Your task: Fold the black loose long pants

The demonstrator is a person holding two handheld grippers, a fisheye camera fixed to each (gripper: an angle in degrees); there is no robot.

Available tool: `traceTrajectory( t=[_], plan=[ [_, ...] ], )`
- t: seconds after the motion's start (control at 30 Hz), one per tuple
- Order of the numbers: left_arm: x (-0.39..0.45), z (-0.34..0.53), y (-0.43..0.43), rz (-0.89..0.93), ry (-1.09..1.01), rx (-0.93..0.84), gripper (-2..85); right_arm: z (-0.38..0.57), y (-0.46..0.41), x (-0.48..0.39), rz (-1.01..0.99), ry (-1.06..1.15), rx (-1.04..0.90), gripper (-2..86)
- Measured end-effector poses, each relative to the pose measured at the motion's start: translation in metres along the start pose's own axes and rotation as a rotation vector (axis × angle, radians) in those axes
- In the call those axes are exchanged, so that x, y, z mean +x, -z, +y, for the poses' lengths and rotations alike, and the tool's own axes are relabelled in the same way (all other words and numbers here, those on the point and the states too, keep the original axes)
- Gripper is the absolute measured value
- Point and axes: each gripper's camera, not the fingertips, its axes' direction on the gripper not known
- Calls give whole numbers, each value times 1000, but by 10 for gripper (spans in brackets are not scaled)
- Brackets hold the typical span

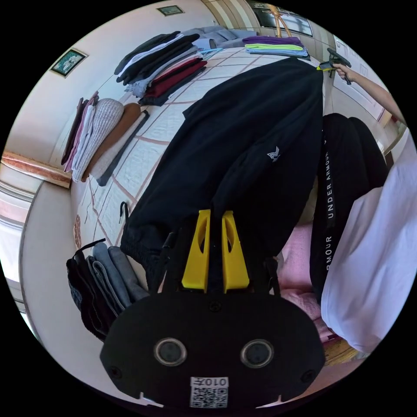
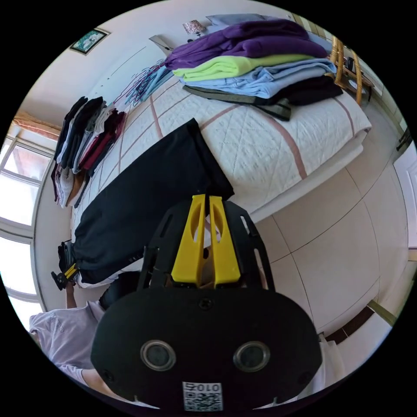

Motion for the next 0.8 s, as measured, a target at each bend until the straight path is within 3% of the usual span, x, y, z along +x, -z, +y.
traceTrajectory(
  t=[0.2, 0.57, 0.7, 0.8],
  plan=[
    [8, -7, 19, -15, -14, 0, 37, 1, 7, -15, 4, 46, 119, 38],
    [13, -4, 44, -6, -10, 0, 56, -2, -27, -28, 72, -15, 64, 36],
    [7, 3, 57, 9, -15, 10, 59, 19, -8, -34, 158, -106, 189, 38],
    [8, 11, 71, -9, -24, 21, 63, 39, 4, -77, 157, 3, 280, 39]
  ],
)
